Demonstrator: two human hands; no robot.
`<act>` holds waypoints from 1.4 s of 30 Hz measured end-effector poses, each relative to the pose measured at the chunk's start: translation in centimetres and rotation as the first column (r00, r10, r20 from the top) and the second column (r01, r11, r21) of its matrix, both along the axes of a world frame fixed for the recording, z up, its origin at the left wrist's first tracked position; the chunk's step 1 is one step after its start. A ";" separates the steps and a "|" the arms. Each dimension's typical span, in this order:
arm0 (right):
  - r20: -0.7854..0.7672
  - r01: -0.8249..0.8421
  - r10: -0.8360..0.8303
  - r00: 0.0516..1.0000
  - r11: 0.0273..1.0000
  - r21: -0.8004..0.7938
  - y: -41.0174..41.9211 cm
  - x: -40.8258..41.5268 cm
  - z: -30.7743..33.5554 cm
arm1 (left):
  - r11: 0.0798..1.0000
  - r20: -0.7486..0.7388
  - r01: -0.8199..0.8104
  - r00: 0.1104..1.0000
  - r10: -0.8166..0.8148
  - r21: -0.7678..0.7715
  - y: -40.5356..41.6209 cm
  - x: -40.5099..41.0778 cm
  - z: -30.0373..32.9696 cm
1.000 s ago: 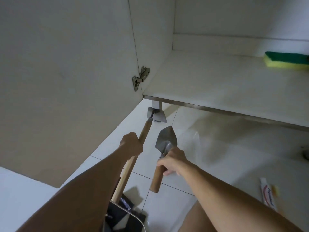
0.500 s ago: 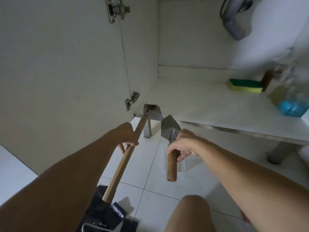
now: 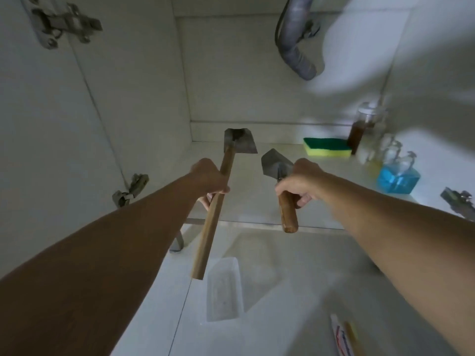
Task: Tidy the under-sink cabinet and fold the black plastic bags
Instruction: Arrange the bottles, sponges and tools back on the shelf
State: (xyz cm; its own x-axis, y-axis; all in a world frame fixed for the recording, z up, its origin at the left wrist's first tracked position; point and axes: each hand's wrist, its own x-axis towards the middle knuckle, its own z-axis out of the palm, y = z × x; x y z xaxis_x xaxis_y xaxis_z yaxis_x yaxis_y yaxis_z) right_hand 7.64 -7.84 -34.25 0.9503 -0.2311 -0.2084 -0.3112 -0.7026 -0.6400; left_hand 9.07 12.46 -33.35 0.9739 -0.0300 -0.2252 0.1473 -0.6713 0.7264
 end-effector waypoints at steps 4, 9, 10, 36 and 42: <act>0.079 0.073 -0.066 0.995 0.994 -0.082 -4.7 5.0 -0.6 | 1.000 0.045 0.025 0.999 -0.026 0.011 -4.6 5.4 -0.9; 0.142 0.119 -0.105 0.984 0.988 -0.095 -9.2 11.8 -2.3 | 0.997 0.049 0.081 0.996 -0.080 -0.014 -9.5 12.6 -2.4; 0.145 0.121 -0.108 0.984 0.989 -0.088 -9.9 13.2 -2.8 | 0.996 0.049 0.087 0.995 -0.086 -0.017 -10.4 13.9 -2.8; 0.222 0.158 -0.131 0.966 0.982 -0.107 -15.4 26.3 -9.7 | 0.996 0.028 0.076 0.997 -0.075 -0.047 -18.5 27.2 -7.5; 0.214 0.159 -0.139 0.967 0.984 -0.079 -15.8 26.0 -9.9 | 0.995 0.062 0.058 0.997 -0.053 -0.082 -19.4 27.8 -7.9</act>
State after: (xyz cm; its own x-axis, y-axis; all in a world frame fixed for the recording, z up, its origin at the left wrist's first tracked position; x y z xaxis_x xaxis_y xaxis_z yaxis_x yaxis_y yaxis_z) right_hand 33.65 -23.65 -44.12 0.9239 -0.3822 0.0188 -0.2844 -0.7189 -0.6342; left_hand 36.90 -6.93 -41.28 0.9819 -0.1002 -0.1608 0.0662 -0.6135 0.7869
